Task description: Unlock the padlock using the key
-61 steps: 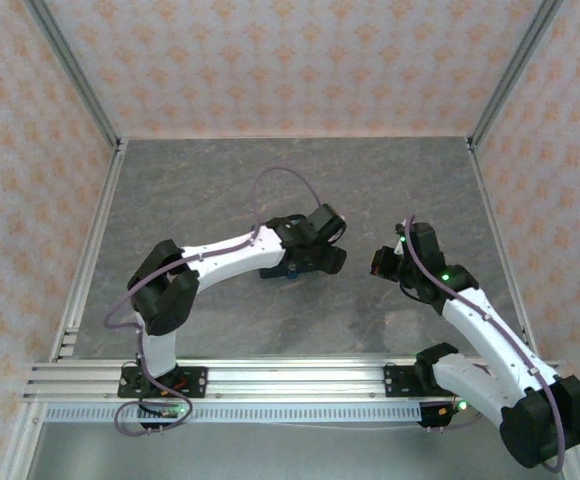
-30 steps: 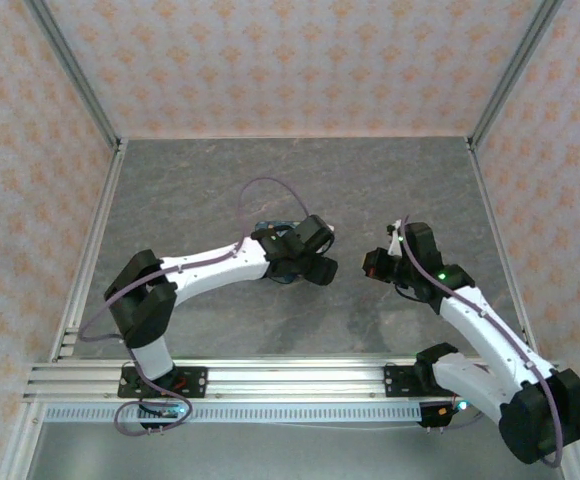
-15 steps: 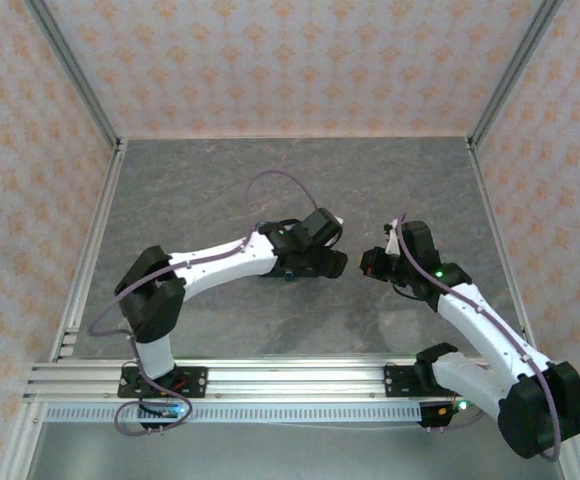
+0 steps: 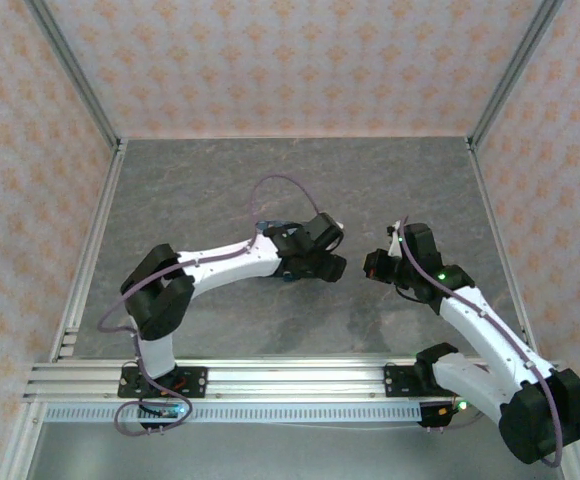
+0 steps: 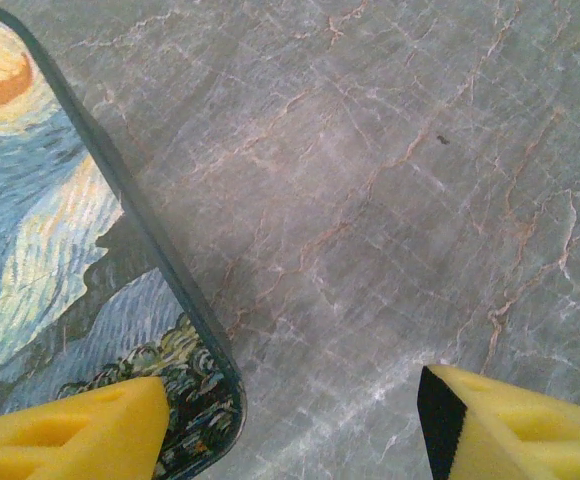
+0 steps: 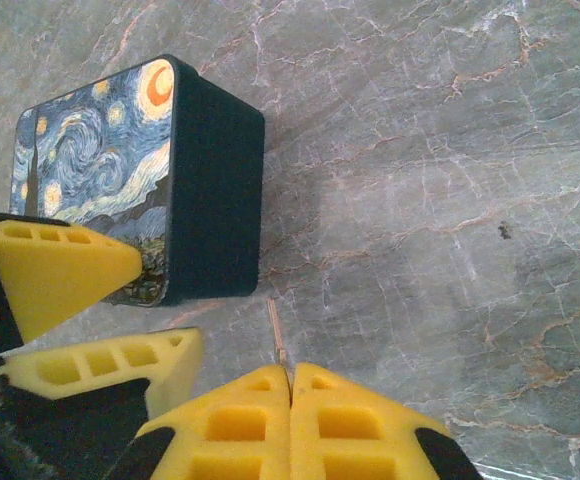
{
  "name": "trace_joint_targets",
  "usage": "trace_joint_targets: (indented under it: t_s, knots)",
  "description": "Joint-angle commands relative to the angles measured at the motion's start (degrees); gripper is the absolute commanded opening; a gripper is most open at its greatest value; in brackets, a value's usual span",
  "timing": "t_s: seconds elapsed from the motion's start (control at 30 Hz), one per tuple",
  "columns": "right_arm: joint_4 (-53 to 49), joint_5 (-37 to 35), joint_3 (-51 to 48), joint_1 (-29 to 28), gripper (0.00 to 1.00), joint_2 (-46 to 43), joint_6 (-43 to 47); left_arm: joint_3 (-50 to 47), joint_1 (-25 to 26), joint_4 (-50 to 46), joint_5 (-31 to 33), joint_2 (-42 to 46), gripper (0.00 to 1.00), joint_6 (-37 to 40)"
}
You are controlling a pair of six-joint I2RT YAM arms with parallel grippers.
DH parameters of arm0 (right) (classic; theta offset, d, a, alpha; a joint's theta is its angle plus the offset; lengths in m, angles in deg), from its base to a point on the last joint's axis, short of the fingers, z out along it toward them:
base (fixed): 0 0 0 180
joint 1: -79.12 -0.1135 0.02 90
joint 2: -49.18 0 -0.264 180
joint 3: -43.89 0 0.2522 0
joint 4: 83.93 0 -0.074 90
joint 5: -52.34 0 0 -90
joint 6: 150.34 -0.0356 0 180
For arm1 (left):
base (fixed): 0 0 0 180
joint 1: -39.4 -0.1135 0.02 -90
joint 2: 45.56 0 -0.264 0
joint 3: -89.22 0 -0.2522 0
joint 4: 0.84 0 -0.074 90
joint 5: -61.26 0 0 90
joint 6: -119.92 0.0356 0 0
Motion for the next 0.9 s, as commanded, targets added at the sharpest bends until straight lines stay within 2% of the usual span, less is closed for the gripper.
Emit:
trace_joint_targets:
  t_s: [0.0,0.23,0.4,0.53,0.7,0.87]
  knots:
    - [-0.9,-0.1,1.5,0.0,0.00,0.1,1.0,-3.9,0.2,-1.9,-0.6,2.8,0.69,-1.5]
    - [4.6,5.3,0.3,-0.2,0.00,1.7,-0.4,-6.3,0.2,-0.1,-1.7,7.0,0.69,-2.4]
    - [12.3,9.1,-0.5,-2.7,0.00,5.3,-2.2,-9.0,-0.6,1.2,-1.1,13.0,0.71,-2.7]
    - [19.7,12.7,0.2,-5.5,0.00,10.8,-3.1,-15.7,-3.7,4.4,-2.1,20.6,0.75,-4.6]
    - [29.0,16.8,1.5,-7.2,0.00,18.0,-5.2,-25.4,-10.0,8.0,-5.2,28.2,0.76,-7.4]
    - [32.7,18.3,4.3,-8.1,0.00,24.8,-5.7,-34.7,-14.3,13.2,-7.2,34.6,0.76,-8.0]
